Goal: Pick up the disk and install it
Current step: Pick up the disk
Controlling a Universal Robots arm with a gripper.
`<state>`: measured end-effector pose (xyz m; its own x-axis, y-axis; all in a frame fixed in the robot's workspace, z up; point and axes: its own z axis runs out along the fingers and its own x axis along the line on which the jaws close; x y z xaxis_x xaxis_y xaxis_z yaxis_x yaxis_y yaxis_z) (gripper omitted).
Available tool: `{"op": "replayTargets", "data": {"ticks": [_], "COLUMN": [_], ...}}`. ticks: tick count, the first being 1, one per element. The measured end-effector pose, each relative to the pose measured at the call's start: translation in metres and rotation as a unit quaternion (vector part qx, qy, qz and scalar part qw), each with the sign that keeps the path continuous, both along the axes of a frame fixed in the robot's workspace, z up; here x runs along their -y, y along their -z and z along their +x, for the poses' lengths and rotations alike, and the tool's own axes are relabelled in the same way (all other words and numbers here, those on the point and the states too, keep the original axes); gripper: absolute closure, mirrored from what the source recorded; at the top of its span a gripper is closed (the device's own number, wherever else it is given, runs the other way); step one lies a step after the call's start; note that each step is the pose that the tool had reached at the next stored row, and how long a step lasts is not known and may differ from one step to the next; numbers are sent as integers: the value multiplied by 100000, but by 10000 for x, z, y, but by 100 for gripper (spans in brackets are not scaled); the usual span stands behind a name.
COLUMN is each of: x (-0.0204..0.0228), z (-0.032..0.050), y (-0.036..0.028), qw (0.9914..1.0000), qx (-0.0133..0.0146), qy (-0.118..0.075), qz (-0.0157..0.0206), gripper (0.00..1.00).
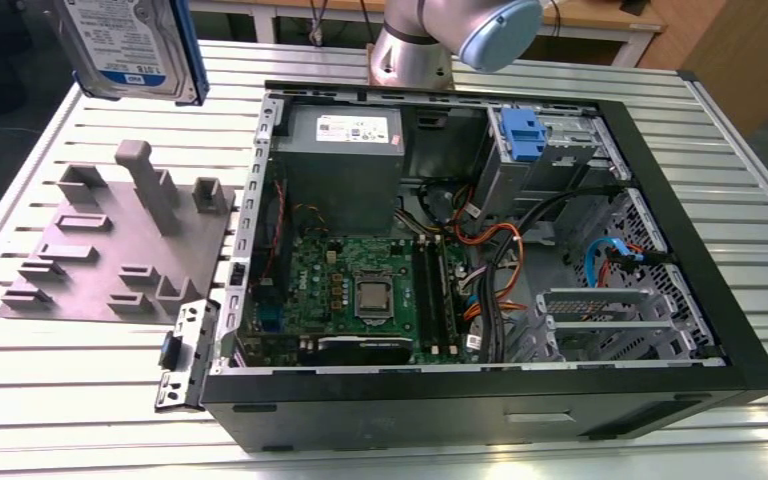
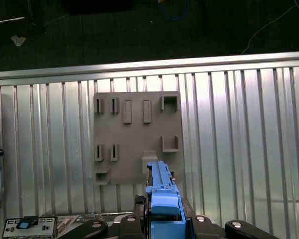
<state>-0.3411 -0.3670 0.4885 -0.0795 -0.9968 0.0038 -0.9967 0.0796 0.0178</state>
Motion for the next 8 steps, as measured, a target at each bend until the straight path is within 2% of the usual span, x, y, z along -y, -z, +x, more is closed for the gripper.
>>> {"op": "replayTargets", "data": {"ticks": [3, 8], "x": [29, 40], "z": [7, 43], "y": [0, 0], "qw": [100000, 100000], "qx": [-2, 0], "qy": [44, 57], "qz": [-4, 0], "gripper": [64, 64]}}
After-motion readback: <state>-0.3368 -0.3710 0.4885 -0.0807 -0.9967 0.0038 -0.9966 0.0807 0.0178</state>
